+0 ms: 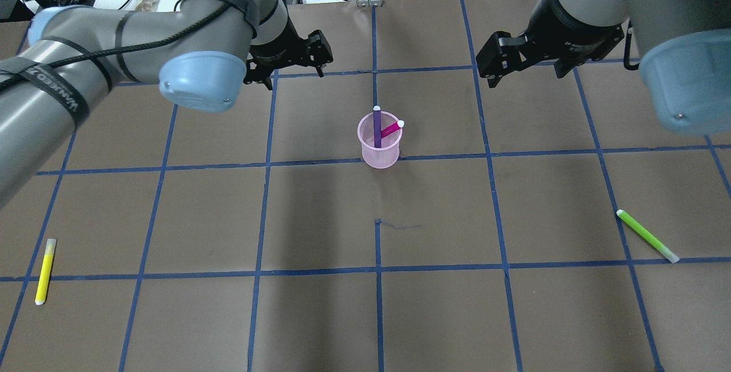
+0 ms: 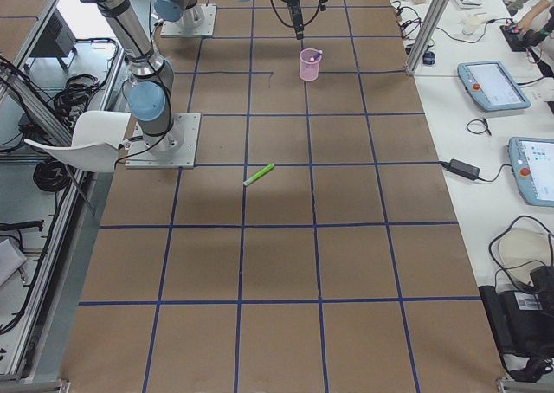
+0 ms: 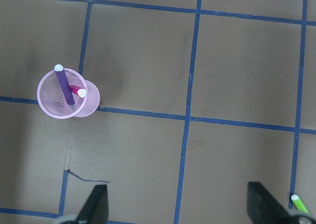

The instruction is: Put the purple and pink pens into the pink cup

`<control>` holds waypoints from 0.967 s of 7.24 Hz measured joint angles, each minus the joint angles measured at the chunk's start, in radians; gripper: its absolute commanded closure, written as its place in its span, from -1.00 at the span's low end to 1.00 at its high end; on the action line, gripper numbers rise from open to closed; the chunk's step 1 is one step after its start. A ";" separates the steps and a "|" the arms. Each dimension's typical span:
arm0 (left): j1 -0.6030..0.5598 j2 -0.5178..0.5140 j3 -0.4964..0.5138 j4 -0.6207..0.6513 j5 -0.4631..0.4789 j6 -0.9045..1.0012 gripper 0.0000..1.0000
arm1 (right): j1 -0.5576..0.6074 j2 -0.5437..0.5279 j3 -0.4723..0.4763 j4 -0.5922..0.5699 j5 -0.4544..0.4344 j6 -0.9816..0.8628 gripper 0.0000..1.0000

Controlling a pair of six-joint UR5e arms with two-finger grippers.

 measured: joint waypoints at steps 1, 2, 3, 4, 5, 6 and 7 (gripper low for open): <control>0.043 0.037 0.022 -0.132 0.006 0.083 -1.00 | 0.000 0.000 0.000 0.000 0.000 0.000 -1.00; 0.074 0.076 0.030 -0.240 0.017 0.137 -1.00 | 0.000 0.000 0.000 -0.001 0.000 0.000 -1.00; 0.102 0.114 0.027 -0.297 0.021 0.202 -1.00 | 0.000 -0.001 0.000 -0.001 0.000 0.000 -1.00; 0.130 0.149 0.018 -0.336 0.023 0.282 -1.00 | 0.000 -0.002 0.000 -0.002 0.000 0.000 -1.00; 0.150 0.179 0.011 -0.376 0.026 0.330 -1.00 | 0.000 -0.002 0.000 -0.002 0.000 0.000 -1.00; 0.158 0.205 -0.005 -0.402 0.027 0.347 -1.00 | 0.000 -0.002 0.000 -0.002 0.000 0.000 -1.00; 0.162 0.228 -0.033 -0.406 0.026 0.355 -1.00 | 0.000 -0.002 -0.001 -0.003 0.000 0.000 -1.00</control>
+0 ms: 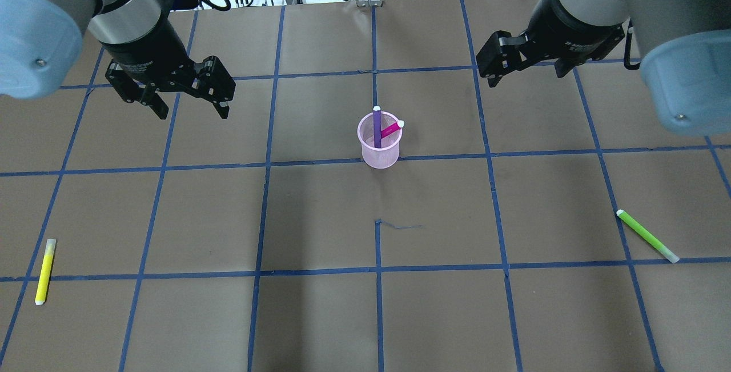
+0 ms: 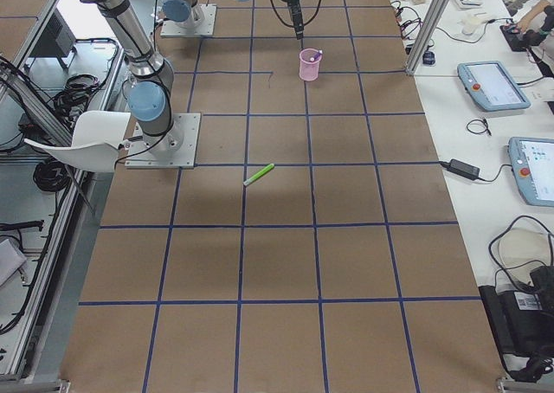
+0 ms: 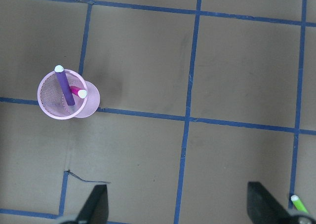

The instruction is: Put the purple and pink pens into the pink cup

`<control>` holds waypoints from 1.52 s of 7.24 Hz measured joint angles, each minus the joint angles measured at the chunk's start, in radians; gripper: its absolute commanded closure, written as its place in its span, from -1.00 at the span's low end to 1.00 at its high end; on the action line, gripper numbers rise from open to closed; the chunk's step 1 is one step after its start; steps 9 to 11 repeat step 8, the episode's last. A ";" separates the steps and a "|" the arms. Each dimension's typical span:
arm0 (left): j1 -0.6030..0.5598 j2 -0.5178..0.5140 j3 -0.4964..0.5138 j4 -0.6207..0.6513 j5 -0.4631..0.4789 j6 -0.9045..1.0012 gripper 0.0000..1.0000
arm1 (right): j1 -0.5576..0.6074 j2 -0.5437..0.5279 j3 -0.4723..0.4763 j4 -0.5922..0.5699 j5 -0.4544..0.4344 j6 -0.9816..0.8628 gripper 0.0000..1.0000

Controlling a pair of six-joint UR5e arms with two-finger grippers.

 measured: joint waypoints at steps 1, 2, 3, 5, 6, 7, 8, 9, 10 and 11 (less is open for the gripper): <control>0.002 0.023 -0.024 0.007 0.000 0.001 -1.00 | 0.000 0.000 0.000 0.000 0.000 0.000 -1.00; 0.004 0.045 -0.037 0.011 -0.001 0.000 -1.00 | 0.000 -0.001 0.000 0.000 0.001 0.000 -1.00; 0.007 0.064 -0.045 0.013 -0.001 0.000 -1.00 | 0.000 -0.001 -0.001 0.000 0.001 0.000 -1.00; 0.013 0.091 -0.063 0.028 0.000 -0.004 -1.00 | 0.000 -0.001 -0.001 0.000 0.002 0.000 -1.00; 0.016 0.098 -0.066 0.034 0.004 -0.001 -1.00 | 0.000 -0.001 -0.001 0.000 0.002 0.000 -1.00; 0.019 0.101 -0.068 0.036 0.013 0.004 -1.00 | 0.000 -0.001 -0.001 0.001 0.002 0.000 -1.00; 0.021 0.102 -0.070 0.037 0.020 0.003 -1.00 | 0.001 -0.001 -0.001 0.001 0.002 0.000 -1.00; 0.021 0.102 -0.070 0.037 0.020 0.003 -1.00 | 0.001 -0.001 -0.001 0.001 0.002 0.000 -1.00; 0.021 0.102 -0.070 0.037 0.020 0.003 -1.00 | 0.001 -0.001 -0.001 0.001 0.002 0.000 -1.00; 0.021 0.102 -0.070 0.037 0.020 0.003 -1.00 | 0.001 -0.001 -0.001 0.001 0.002 0.000 -1.00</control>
